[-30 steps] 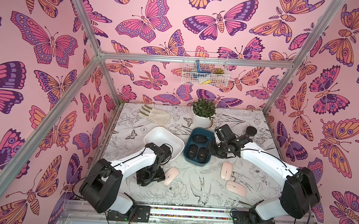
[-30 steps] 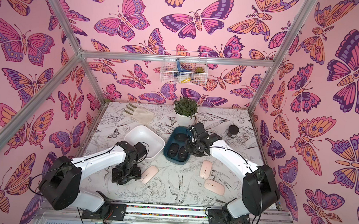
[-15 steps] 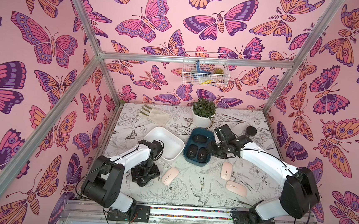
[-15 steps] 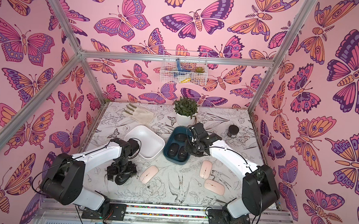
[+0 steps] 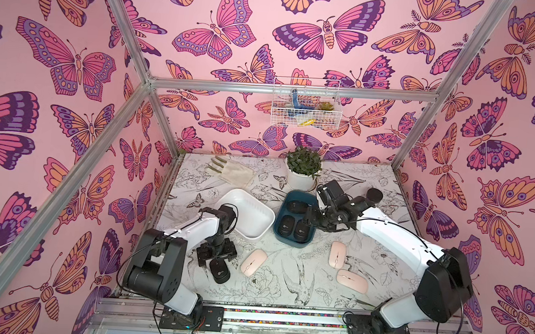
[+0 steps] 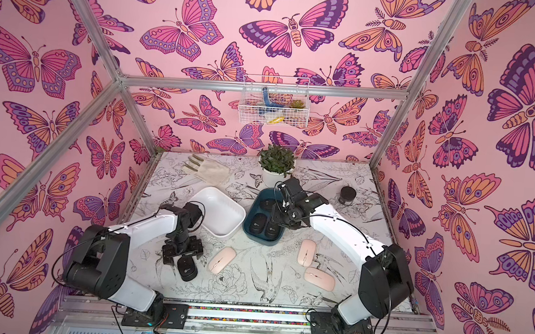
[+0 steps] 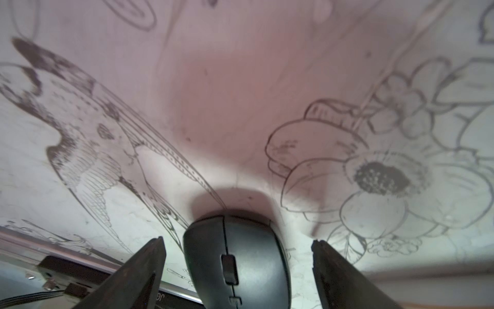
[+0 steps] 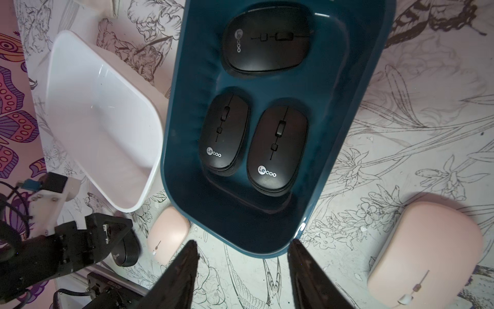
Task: Place the mice by color into the storage box
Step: Pick up the mouse from the center of the board.
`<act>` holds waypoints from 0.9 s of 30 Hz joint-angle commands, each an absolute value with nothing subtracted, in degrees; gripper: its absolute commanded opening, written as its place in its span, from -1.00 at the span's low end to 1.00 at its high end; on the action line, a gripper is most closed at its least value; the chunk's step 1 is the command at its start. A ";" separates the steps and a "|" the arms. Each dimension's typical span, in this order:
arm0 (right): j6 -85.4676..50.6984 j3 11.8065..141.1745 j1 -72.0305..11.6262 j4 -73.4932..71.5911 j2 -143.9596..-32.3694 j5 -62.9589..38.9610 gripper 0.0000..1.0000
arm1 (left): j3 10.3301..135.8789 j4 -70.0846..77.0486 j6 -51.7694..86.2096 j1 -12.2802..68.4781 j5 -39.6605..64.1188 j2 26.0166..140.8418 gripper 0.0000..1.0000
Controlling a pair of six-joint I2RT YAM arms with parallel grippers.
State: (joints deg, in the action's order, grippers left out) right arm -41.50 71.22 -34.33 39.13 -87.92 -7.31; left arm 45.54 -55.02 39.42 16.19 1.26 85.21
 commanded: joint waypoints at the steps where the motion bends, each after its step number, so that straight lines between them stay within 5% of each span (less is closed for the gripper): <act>1: -39.85 74.16 -34.80 42.15 -88.46 -5.75 0.15 | 42.29 -55.96 41.51 16.64 6.08 79.71 0.86; 9: -37.43 78.63 -34.80 43.80 -92.53 -5.97 0.17 | 39.62 -50.91 47.30 18.04 9.29 81.57 0.80; 16: -40.34 86.25 -34.63 48.37 -101.38 -1.76 0.11 | 39.38 -48.29 47.82 18.86 9.76 82.57 0.20; 27: -45.10 97.83 -31.08 53.29 -115.23 3.14 -0.06 | 37.17 -51.55 47.64 19.15 11.24 75.28 0.19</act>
